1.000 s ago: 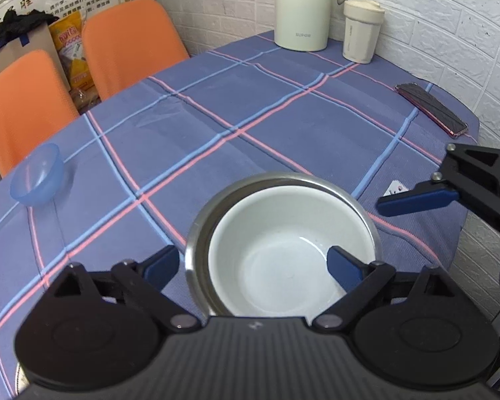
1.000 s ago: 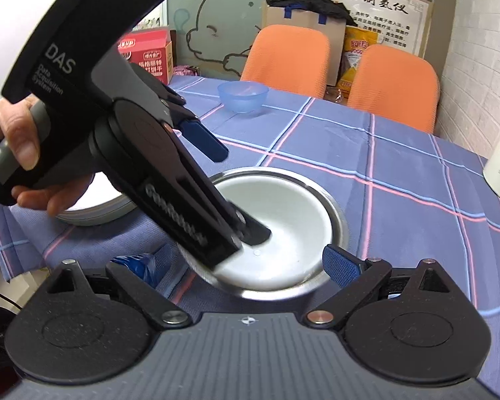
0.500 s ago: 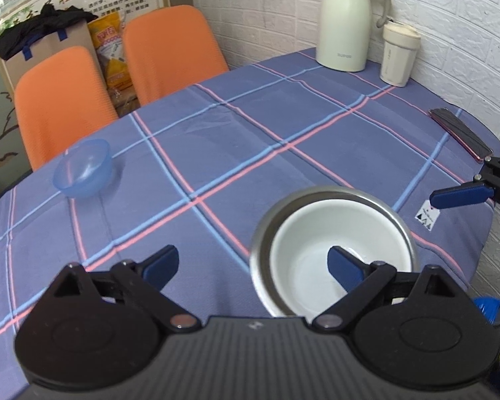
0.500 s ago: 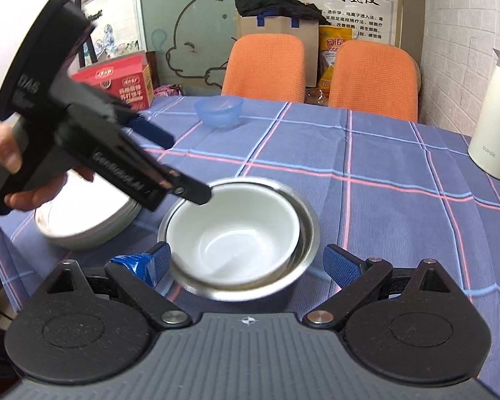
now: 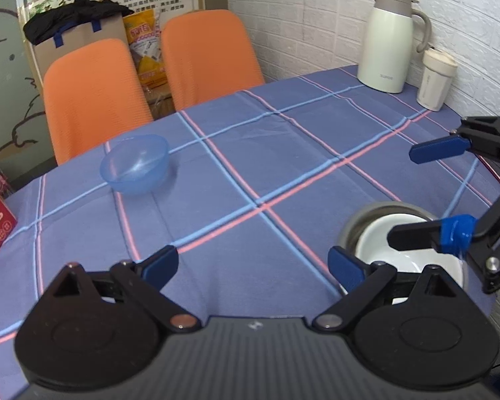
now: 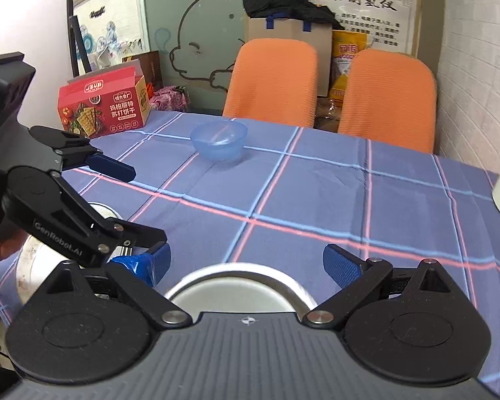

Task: Organize plates and bowls
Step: 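Move the left tool to the translucent blue plastic bowl, then grasp the blue plastic bowl rim with the left tool and lift it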

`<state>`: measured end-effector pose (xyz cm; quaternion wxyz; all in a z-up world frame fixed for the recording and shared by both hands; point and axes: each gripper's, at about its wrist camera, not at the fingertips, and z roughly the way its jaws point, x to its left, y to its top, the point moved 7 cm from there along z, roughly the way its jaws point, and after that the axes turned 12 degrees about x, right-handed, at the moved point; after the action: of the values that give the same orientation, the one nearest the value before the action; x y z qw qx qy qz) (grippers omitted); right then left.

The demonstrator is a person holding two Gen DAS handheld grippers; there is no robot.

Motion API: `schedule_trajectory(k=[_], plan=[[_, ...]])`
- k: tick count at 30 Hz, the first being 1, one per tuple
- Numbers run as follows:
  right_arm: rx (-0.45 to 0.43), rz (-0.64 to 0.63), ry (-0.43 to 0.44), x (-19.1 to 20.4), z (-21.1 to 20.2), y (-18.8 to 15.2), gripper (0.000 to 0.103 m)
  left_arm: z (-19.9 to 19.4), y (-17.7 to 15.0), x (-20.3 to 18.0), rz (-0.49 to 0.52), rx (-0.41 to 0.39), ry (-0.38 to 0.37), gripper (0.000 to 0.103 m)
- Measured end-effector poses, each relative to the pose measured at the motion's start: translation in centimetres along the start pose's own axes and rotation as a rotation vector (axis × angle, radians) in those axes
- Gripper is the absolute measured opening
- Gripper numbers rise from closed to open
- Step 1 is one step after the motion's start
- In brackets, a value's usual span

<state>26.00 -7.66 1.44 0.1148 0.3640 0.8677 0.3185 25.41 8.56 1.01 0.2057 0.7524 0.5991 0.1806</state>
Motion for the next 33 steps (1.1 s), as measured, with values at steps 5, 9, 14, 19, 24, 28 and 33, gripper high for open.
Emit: schedule_trajectory(k=[5,9,14,19,24,28,33], plan=[[0.028,-0.048,0.012,0.8,2.9,2.7,0.086,1.1,0.1,3.6,-0.052,0.013,0.020,0.095],[0.051,-0.077,0.027,1.3,5.8,5.1,0.086,2.2,0.5,7.5,-0.132,0.016,0.033,0.095],[0.094,-0.106,0.040,1.6,10.3,7.9,0.086,3.6,2.9,12.8,-0.252,-0.034,0.047,0.095],[0.118,-0.089,0.063,1.4,14.3,10.5,0.086,6.4,6.9,16.3,-0.330,-0.066,0.044,0.095],[0.134,-0.099,0.068,1.5,17.8,12.0,0.086,10.2,9.4,18.2,-0.357,-0.030,0.076,0.095],[0.149,-0.148,0.044,1.9,19.6,12.4,0.086,12.2,10.0,19.2,-0.345,-0.007,0.128,0.095],[0.144,-0.152,0.081,2.2,20.3,12.1,0.088,13.5,10.0,19.9,-0.335,0.014,0.140,0.095]])
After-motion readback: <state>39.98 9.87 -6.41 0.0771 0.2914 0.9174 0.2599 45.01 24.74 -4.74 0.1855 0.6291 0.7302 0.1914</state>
